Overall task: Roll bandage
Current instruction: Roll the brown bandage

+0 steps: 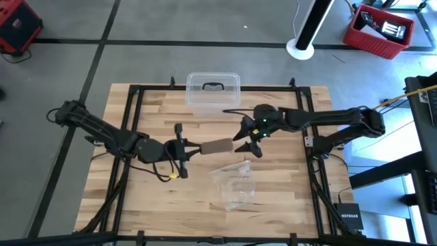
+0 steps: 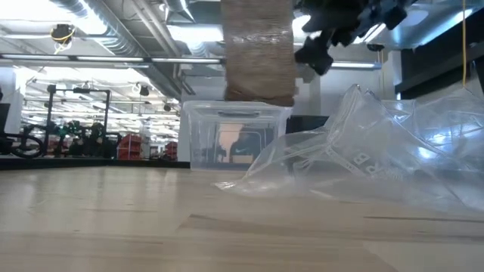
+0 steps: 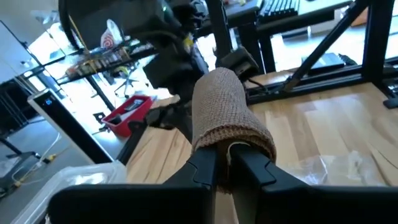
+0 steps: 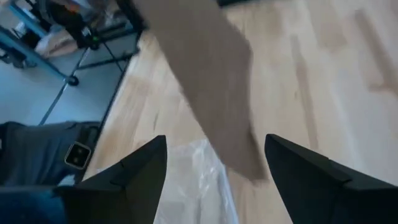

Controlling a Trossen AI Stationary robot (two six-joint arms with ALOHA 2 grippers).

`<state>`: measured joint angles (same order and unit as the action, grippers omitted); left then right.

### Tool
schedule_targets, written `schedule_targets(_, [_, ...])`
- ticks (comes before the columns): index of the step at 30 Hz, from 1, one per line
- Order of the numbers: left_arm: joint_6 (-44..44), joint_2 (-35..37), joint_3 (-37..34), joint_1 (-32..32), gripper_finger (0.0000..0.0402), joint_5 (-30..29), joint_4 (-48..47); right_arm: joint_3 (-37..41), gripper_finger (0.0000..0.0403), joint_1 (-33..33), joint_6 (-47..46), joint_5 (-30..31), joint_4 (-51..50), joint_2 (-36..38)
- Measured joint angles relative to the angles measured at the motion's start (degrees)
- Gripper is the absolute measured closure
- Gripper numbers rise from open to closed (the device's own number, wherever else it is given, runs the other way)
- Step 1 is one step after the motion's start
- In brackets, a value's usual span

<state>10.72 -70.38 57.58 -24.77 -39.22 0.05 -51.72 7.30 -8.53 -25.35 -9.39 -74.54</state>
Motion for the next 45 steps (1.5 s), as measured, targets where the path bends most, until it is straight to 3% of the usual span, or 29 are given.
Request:
schedule_targets(6, [0.97,0.46,-7.24,1.35,0.0382,0.02,11.40,9.14,0.0129,1.96,1.95,0.40,8.14,8.77])
schedule_targets(13, [0.10,0.51,-12.95,3.07,0.0382,1.19,23.58,22.42,0.0129,-1.74,-0.94,6.29,32.70,12.59])
schedule_targets(18, [-0.09,0.51,-14.09,3.48,0.0382,1.29,25.87,23.62,0.0129,-3.93,-2.65,13.63,32.22,12.56])
schedule_targets(27, [-0.29,0.51,-14.09,3.41,0.0382,3.20,25.87,23.60,0.0130,-3.97,-1.89,17.30,36.74,12.41])
schedule_targets(34, [-1.05,0.01,-14.11,3.41,0.0382,3.46,26.08,23.50,0.0131,-3.97,-1.58,15.47,50.42,4.69])
schedule_targets(39, [-1.02,-0.20,-14.11,3.39,0.0382,3.49,26.65,20.35,0.0170,-3.99,-1.29,12.59,52.84,-1.35])
schedule_targets(45, [-1.16,-0.23,-14.11,3.39,0.0382,4.51,26.38,17.15,0.0259,-3.97,2.70,12.40,52.42,-5.85])
